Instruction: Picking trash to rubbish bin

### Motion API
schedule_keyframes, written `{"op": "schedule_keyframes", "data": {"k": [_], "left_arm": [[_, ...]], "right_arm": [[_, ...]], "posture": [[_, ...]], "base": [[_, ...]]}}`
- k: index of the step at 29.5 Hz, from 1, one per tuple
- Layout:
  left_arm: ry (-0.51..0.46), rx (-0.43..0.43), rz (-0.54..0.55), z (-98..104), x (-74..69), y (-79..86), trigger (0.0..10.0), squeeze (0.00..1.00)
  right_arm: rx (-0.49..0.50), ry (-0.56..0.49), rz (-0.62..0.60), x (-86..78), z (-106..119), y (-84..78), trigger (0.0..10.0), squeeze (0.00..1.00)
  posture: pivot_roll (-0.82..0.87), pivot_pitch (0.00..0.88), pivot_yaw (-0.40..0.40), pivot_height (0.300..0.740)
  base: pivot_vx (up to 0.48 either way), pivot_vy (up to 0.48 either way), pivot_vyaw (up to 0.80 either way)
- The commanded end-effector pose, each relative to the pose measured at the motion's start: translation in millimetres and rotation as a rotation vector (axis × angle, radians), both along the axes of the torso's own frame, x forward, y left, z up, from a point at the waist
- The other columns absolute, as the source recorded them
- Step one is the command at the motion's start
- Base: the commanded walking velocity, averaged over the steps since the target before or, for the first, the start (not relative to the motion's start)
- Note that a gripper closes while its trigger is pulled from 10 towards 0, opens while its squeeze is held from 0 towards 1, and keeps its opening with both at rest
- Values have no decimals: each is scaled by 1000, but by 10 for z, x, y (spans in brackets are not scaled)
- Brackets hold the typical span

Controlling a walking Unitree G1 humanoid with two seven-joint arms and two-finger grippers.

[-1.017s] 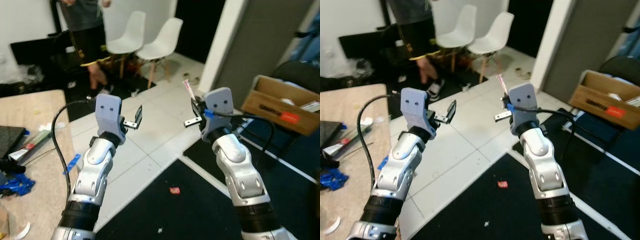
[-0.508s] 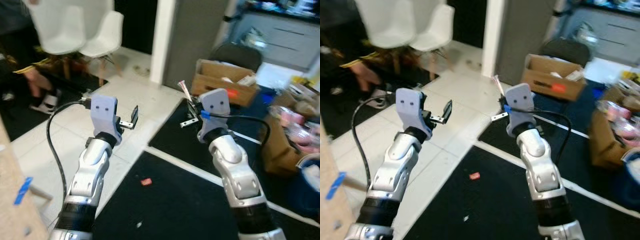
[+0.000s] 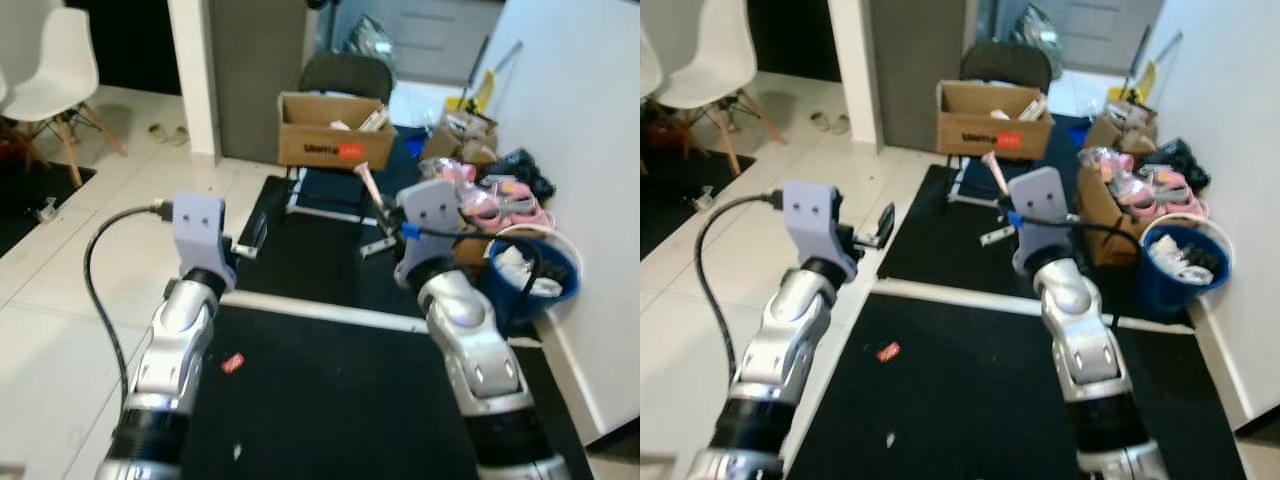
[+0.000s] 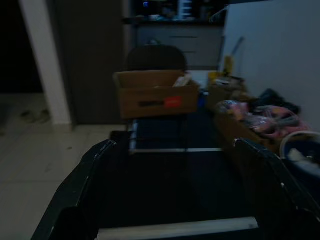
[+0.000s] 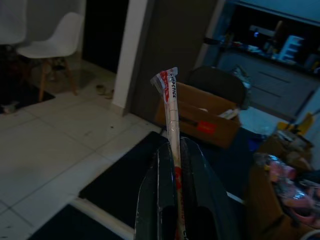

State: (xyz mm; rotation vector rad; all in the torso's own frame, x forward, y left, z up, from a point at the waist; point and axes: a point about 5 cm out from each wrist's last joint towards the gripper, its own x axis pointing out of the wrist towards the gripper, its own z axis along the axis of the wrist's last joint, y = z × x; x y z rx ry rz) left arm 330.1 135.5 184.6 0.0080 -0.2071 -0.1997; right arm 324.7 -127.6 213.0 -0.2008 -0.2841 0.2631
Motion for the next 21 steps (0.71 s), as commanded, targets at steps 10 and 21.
{"op": "schedule_keyframes", "data": {"k": [10, 21], "left_arm": [[32, -15, -8, -51, -25, 2, 10000, 0], [50, -20, 10, -60, -4, 41, 10000, 0]], "right_arm": [[7, 85, 12, 8, -146, 28, 10000, 0], [1, 95, 19, 10, -151, 37, 10000, 0]], "posture": [[-79, 80, -49, 740], [-79, 84, -50, 740]], "base": [[24, 0, 0], [373, 0, 0]]}}
